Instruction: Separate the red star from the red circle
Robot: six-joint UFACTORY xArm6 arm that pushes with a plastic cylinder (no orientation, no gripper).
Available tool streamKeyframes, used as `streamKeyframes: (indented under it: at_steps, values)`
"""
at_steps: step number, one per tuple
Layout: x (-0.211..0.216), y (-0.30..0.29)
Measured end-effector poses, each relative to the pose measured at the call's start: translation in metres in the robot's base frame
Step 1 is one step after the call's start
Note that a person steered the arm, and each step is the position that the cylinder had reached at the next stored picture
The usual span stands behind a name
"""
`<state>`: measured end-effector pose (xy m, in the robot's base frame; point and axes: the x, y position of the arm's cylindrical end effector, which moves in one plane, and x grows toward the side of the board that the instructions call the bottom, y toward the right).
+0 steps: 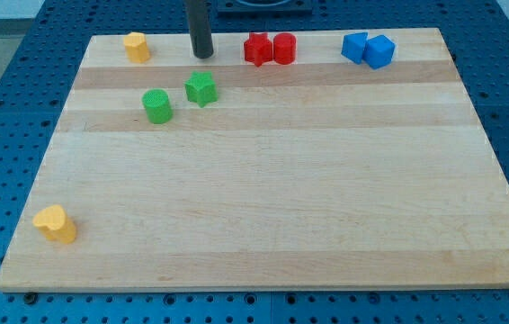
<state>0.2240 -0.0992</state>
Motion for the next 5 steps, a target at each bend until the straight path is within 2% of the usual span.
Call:
streamKeyframes:
  at_steps: [1,3,5]
  values:
    - [-0.012,0.031]
    - [-0.009,0.091]
    - [0.041,0.128]
